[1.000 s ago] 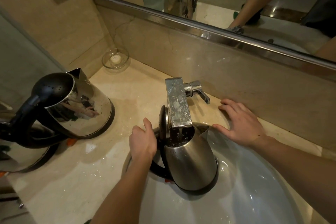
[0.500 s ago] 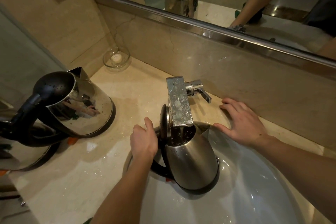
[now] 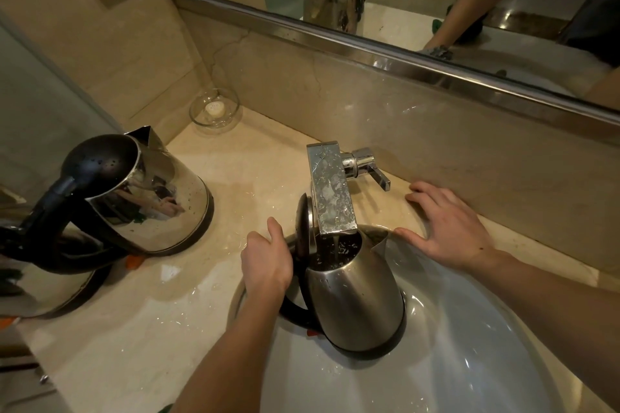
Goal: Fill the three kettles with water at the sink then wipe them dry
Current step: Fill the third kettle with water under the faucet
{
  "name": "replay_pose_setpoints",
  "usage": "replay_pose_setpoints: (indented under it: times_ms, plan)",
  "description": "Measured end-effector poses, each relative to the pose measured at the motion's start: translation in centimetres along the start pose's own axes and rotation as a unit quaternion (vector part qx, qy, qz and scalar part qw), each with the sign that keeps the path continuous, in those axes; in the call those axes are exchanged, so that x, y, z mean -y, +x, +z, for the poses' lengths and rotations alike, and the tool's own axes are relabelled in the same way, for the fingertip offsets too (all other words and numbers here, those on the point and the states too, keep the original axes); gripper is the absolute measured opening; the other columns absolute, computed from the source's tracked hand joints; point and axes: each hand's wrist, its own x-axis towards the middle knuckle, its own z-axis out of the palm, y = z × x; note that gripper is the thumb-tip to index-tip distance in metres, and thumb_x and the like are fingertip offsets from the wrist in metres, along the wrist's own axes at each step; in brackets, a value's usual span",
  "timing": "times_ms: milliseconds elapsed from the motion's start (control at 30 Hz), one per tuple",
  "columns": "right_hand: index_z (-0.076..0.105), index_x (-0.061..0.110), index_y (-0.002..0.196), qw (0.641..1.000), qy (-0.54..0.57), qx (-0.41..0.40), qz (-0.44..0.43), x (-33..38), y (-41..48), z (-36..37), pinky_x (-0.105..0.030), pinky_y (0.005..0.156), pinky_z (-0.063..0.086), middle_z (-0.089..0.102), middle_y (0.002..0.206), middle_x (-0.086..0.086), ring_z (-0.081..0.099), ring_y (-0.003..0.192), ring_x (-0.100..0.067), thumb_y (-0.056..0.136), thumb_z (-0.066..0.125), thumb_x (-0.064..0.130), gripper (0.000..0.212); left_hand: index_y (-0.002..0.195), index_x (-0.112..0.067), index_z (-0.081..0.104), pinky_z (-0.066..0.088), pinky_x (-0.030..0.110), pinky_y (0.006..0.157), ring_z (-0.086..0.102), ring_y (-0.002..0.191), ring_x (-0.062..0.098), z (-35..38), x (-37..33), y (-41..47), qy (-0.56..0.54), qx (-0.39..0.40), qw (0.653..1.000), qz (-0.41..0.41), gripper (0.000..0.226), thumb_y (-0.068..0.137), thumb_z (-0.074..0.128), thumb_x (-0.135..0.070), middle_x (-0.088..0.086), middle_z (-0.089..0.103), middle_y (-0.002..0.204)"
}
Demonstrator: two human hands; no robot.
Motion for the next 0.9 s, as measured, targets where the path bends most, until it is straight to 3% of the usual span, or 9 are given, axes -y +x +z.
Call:
replay_pose_setpoints:
  times_ms: [900]
  plan:
    - [0.053,0.018,0.131,1.000,0.006,-0.002,-0.004,0.00,0.04,-0.03,-0.038,0.105,0.038,0.045,0.143,0.001,0.043,0.123,-0.022,0.082,0.036,0.077,0.079,0.110,-0.002,0.056,0.042,0.038,0.072,0.054,0.079,0.022,0.06,-0.01,-0.07,0.003,-0.004,1.000,-0.001,0.061,0.100,0.024,-0.053,0.011,0.058,0.091]
